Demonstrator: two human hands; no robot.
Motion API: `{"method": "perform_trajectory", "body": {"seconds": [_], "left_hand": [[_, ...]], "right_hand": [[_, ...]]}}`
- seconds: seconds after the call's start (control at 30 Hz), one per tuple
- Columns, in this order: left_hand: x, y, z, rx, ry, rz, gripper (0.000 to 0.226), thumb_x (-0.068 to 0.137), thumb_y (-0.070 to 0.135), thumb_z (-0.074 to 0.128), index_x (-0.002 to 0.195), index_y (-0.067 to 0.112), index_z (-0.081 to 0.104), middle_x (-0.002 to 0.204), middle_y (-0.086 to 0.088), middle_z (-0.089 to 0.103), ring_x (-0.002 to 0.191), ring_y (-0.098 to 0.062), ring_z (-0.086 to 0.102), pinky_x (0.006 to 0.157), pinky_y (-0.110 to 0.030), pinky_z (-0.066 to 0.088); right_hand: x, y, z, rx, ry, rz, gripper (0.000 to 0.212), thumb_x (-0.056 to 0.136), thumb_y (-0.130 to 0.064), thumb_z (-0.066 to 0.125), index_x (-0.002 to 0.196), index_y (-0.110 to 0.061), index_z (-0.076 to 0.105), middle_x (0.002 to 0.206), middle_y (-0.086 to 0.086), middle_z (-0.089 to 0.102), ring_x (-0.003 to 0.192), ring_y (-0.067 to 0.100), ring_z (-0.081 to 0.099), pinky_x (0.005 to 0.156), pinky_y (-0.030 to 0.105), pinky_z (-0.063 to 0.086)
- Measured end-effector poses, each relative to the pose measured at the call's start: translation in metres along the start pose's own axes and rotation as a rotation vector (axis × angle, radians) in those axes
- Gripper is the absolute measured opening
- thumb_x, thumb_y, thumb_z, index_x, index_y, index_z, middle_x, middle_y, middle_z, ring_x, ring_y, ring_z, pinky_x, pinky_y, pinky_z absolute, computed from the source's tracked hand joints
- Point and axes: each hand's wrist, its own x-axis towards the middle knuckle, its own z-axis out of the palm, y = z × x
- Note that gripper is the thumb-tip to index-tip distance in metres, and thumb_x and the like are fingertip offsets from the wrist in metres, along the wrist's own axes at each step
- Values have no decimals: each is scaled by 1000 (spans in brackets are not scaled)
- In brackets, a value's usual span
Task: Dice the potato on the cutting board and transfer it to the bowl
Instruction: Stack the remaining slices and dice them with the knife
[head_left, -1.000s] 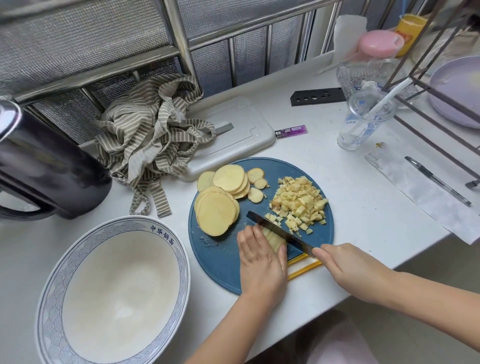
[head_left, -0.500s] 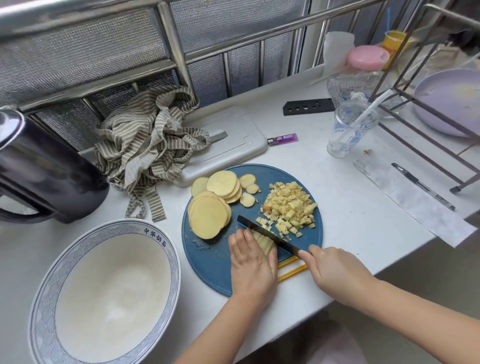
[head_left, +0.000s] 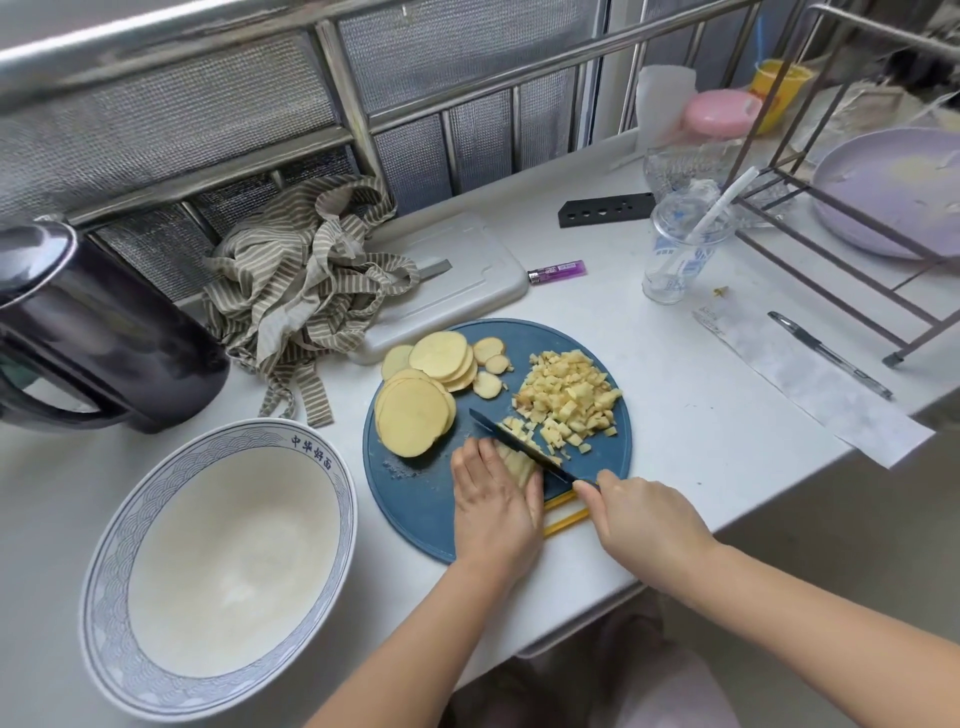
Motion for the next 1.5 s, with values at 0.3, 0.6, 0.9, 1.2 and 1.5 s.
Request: {"method": "perform_trajectory", "body": {"seconds": [0.3, 0.6, 0.9, 1.2, 1.5], "left_hand": [[-3, 0, -12, -104, -85, -23, 101, 77, 67, -1, 149, -2, 17, 151, -20, 17, 142, -35, 11, 118, -42, 10], [-9, -21, -11, -175, -40, -8, 104, 74, 78, 20, 148, 4, 21, 147, -10, 20, 139, -27, 10, 118, -40, 13], [-8, -12, -11, -134, -44, -109, 114, 69, 81, 17, 150, 1, 15, 144, -16, 20, 137, -31, 10, 119, -46, 16], [-3, -10, -10, -54, 116, -76, 92, 71, 66, 41, 130, -4, 41, 117, -19, 49, 110, -32, 40, 90, -53, 51], [-17, -18, 2, -6, 104, -54, 90, 77, 59, 39, 138, -8, 33, 132, -23, 44, 125, -36, 34, 111, -52, 28]], "right_hand": [[2, 19, -11, 382, -172, 116, 49, 103, -46, 21, 69, -19, 44, 69, -1, 52, 68, 13, 51, 69, 34, 41], [-2, 12, -25, 401, -95, 24, 49, 101, -47, 23, 69, -16, 42, 65, 1, 52, 65, 18, 52, 67, 37, 42], [-10, 14, -9, 285, -125, 77, 49, 99, -53, 19, 74, -20, 46, 70, -2, 55, 70, 17, 57, 69, 35, 48], [-6, 3, 0, 230, -129, 64, 45, 101, -51, 20, 71, -22, 38, 69, -1, 53, 71, 22, 58, 69, 36, 47], [-6, -3, -8, 4, -94, -3, 39, 100, -52, 14, 84, -22, 34, 72, -5, 50, 79, 22, 62, 62, 31, 37]]}}
